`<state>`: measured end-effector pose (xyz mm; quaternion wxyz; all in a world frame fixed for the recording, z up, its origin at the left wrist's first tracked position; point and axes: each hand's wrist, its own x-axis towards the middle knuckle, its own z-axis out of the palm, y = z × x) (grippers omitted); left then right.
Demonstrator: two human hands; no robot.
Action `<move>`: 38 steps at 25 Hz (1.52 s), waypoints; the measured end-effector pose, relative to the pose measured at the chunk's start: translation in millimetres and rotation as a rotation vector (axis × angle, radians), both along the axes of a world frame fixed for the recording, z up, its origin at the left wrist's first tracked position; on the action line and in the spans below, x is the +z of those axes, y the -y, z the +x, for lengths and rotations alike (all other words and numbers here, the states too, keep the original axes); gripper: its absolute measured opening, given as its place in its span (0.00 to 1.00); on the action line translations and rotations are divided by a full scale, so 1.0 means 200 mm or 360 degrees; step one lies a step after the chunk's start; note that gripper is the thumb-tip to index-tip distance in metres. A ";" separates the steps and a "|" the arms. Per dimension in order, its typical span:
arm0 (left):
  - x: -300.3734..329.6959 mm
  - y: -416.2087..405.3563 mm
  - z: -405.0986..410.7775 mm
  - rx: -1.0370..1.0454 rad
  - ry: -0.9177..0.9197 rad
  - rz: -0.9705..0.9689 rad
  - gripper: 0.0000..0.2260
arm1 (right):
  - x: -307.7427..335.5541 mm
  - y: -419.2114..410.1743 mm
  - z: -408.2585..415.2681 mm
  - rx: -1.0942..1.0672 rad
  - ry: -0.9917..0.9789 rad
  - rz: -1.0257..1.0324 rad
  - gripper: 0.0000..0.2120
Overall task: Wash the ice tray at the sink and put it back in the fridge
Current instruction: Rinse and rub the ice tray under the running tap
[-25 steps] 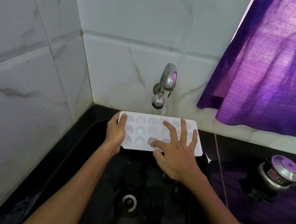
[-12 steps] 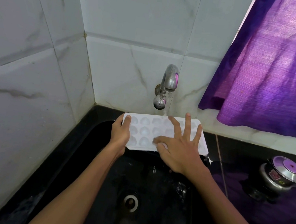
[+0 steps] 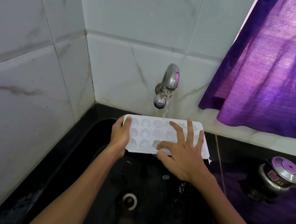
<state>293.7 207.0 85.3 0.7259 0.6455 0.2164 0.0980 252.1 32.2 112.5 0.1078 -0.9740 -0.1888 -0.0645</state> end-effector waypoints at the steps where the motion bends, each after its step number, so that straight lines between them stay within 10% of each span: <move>1: 0.00 0.01 0.00 0.0002 -0.0005 -0.0020 0.09 | 0.00 0.00 0.00 -0.0034 0.0029 0.0029 0.32; 16: 0.03 0.12 -0.01 -0.0077 -0.0045 -0.0131 0.11 | 0.02 0.01 0.14 -0.0277 -0.0012 0.0426 0.12; 38: -0.02 0.12 -0.03 -0.0117 -0.0048 -0.0058 0.12 | 0.06 -0.13 0.20 -0.0143 -0.0021 -0.0195 0.33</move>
